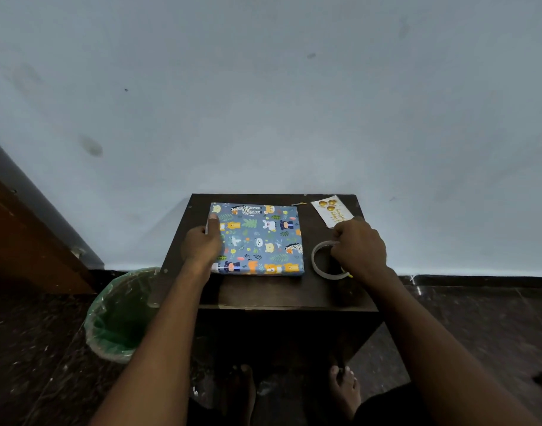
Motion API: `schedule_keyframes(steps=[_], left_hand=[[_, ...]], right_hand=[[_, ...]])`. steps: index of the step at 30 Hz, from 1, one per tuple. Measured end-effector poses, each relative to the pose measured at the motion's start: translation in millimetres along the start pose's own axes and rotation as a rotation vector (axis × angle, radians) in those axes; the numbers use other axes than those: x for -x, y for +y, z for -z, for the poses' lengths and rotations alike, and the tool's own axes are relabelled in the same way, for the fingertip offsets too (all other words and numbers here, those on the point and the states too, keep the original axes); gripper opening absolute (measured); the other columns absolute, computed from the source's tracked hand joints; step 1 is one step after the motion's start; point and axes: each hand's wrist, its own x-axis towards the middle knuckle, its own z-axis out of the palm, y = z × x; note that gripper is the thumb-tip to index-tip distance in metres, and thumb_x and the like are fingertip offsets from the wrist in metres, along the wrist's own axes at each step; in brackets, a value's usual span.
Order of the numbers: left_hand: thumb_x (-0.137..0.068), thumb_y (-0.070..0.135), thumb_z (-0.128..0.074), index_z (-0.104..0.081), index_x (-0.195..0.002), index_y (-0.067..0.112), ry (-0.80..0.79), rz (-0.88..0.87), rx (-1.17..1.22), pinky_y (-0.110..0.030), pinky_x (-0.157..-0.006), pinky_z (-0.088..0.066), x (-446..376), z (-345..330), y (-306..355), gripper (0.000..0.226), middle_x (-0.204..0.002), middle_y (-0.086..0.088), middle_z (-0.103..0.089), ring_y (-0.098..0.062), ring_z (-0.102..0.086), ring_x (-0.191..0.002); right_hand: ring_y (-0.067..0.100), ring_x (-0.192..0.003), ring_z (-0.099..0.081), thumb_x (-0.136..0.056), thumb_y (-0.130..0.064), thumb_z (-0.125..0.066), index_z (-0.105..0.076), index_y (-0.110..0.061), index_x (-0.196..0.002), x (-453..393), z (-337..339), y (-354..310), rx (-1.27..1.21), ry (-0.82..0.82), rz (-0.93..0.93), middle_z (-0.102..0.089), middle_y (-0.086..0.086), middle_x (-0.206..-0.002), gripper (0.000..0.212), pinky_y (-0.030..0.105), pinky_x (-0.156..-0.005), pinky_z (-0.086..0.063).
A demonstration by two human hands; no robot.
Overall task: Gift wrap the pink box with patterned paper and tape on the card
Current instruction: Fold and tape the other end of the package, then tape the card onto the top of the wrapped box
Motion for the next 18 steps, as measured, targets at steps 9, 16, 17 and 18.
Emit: schedule_keyframes(steps=[9, 16, 17, 18], left_hand=[[-0.096, 0.047, -0.064, -0.063, -0.132, 0.009, 0.176, -0.083, -0.623, -0.049, -0.11, -0.039, 15, -7, 16, 0.052, -0.141, -0.019, -0.055, -0.039, -0.048, -0.134], [-0.092, 0.017, -0.069, -0.078, -0.11, 0.024, 0.092, -0.545, -0.355, -0.041, -0.097, -0.048, 41, -55, 49, 0.021, -0.117, -0.004, -0.067, -0.027, -0.061, -0.114], [-0.092, 0.017, -0.069, -0.079, -0.106, 0.025, 0.044, -0.575, -0.319, -0.04, -0.096, -0.051, 48, -66, 55, 0.019, -0.113, -0.001, -0.068, -0.025, -0.063, -0.109], [-0.091, 0.017, -0.07, -0.079, -0.104, 0.026, -0.001, -0.605, -0.285, -0.04, -0.094, -0.053, 55, -78, 60, 0.019, -0.11, 0.0, -0.069, -0.024, -0.064, -0.105]], right_hand=[[0.03, -0.101, -0.061, -0.082, -0.011, -0.069, -0.076, -0.023, -0.097, -3, 4, -4, -0.123, -0.02, 0.043, -0.059, 0.004, -0.112, 0.021, 0.031, -0.074, -0.041], [0.024, -0.103, -0.065, -0.081, -0.017, -0.073, -0.079, -0.025, -0.094, -10, 2, -8, -0.109, -0.071, 0.014, -0.072, 0.001, -0.105, 0.017, 0.031, -0.075, -0.052], [0.023, -0.102, -0.066, -0.08, -0.02, -0.073, -0.079, -0.025, -0.094, -12, 1, -9, -0.117, -0.066, 0.012, -0.073, 0.001, -0.103, 0.016, 0.032, -0.075, -0.054], [0.023, -0.1, -0.066, -0.08, -0.022, -0.073, -0.079, -0.025, -0.092, -13, 0, -10, -0.135, -0.061, 0.008, -0.073, 0.0, -0.1, 0.014, 0.032, -0.075, -0.055]])
